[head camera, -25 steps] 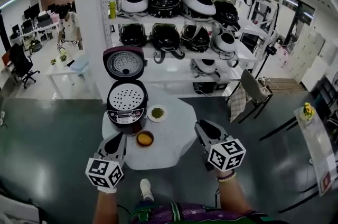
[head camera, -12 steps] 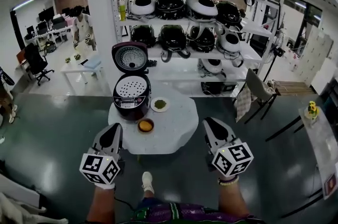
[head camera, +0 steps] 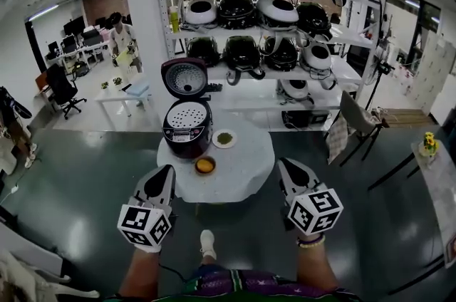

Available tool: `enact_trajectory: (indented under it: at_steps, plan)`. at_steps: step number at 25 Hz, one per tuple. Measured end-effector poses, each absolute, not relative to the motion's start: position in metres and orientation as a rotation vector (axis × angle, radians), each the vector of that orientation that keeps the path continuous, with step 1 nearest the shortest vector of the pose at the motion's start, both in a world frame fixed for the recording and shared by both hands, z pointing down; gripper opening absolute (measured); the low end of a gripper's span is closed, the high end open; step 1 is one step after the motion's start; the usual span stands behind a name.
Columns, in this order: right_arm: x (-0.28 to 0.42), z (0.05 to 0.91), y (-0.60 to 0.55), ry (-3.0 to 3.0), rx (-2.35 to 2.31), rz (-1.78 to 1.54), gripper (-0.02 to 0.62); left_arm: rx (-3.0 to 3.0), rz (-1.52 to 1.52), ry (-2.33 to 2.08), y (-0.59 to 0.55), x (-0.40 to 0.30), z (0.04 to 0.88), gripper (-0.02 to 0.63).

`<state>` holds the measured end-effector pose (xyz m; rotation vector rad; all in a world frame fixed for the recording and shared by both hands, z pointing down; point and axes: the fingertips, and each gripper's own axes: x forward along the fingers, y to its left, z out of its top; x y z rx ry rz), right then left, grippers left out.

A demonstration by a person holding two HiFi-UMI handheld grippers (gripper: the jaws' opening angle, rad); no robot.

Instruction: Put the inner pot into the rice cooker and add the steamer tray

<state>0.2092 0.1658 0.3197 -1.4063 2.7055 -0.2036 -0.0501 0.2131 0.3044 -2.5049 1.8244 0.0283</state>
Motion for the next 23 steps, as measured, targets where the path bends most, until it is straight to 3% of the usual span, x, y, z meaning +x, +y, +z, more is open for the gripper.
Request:
enact_trajectory:
  at_steps: [23]
  plan:
    - [0.207,0.330,0.182,2.764,-1.358,-0.179,0.005,-2.484,0.002,1.829,0.231,-0.034,0.321,0.023]
